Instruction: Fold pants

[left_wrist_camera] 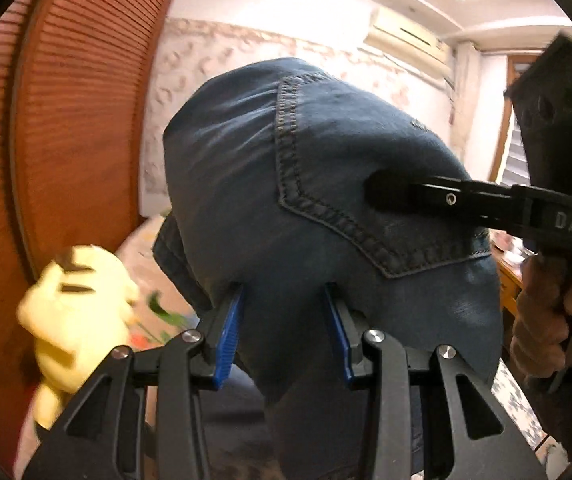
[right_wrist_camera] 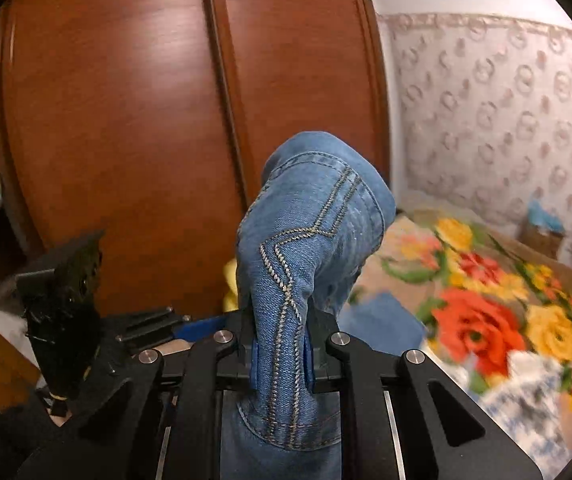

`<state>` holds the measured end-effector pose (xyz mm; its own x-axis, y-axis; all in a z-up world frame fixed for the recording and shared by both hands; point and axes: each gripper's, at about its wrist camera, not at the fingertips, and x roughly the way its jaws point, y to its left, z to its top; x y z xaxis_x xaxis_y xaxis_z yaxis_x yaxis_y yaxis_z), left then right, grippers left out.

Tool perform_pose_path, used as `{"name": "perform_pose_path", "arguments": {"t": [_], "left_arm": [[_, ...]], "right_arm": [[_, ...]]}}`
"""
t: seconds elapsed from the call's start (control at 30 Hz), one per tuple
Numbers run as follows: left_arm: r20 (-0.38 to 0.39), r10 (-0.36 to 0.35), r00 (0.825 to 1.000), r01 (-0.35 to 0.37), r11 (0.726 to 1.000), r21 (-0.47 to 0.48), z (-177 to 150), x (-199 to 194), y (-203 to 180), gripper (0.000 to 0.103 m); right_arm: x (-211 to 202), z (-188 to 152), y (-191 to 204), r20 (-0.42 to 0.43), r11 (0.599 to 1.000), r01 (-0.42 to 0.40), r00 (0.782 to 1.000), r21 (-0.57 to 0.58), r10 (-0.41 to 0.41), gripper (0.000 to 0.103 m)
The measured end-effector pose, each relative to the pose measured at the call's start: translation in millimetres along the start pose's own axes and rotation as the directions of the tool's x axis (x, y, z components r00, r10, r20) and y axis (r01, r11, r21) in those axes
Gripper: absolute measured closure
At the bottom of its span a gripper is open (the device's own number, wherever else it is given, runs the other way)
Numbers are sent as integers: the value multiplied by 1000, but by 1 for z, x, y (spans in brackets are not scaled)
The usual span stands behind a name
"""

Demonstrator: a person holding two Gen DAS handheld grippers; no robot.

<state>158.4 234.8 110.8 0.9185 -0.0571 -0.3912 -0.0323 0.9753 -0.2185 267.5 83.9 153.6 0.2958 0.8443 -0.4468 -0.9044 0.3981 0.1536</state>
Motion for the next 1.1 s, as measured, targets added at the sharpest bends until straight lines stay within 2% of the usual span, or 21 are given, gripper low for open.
{"name": "perform_pose_path", "arguments": {"t": [0.1, 0.17, 0.23, 0.3, 0.33, 0.37, 0.43, 0.53, 0.6, 0.73, 0.87, 0.97, 1.03, 1.1], "left_arm": [[0, 46, 999, -46, 999, 14, 14, 8, 22, 64], [-42, 71, 997, -70, 997, 31, 14, 32, 35, 64], [-119, 91, 989, -86, 995, 42, 0, 66, 41, 64], [-221, 104, 970, -96, 994, 44, -26, 100, 46, 64], [-260, 104, 960, -96, 994, 44, -38, 112, 47, 64], [-300, 99, 949, -90, 995, 44, -51, 125, 49, 64], [-334, 92, 938, -82, 996, 45, -63, 137, 49, 64], [-349, 85, 933, -74, 996, 43, -72, 143, 47, 64], [-348, 87, 934, -77, 996, 42, -76, 140, 43, 64], [-354, 90, 931, -83, 996, 35, -82, 139, 37, 64], [-350, 101, 931, -91, 995, 47, -84, 137, 31, 64], [-348, 101, 932, -91, 995, 45, -86, 136, 31, 64], [-350, 101, 931, -91, 995, 43, -86, 138, 33, 64], [-352, 100, 930, -92, 995, 40, -89, 138, 33, 64]], "right_arm": [[23, 2, -34, 98, 982, -102, 991, 159, 87, 90], [54, -23, -73, 126, 939, -134, 987, 318, 98, 89], [94, -62, -109, 70, 892, -99, 995, 440, 76, 88], [136, -108, -137, -85, 872, 31, 996, 489, 12, 88], [149, -127, -146, -143, 870, 95, 989, 484, -29, 87], [149, -138, -155, -143, 867, 120, 988, 484, -56, 86], [139, -141, -167, -119, 867, 118, 990, 485, -69, 81], [128, -130, -172, -197, 889, 172, 976, 425, -94, 68], [119, -123, -168, -235, 907, 224, 961, 356, -146, 62], [94, -107, -165, -206, 915, 321, 939, 242, -275, 60], [101, -85, -163, -168, 943, 278, 954, 183, -249, 60], [129, -74, -155, -179, 960, 253, 957, 117, -231, 60], [148, -75, -157, -204, 959, 268, 948, 88, -246, 60], [172, -83, -163, -257, 951, 304, 924, 51, -281, 60]]}}
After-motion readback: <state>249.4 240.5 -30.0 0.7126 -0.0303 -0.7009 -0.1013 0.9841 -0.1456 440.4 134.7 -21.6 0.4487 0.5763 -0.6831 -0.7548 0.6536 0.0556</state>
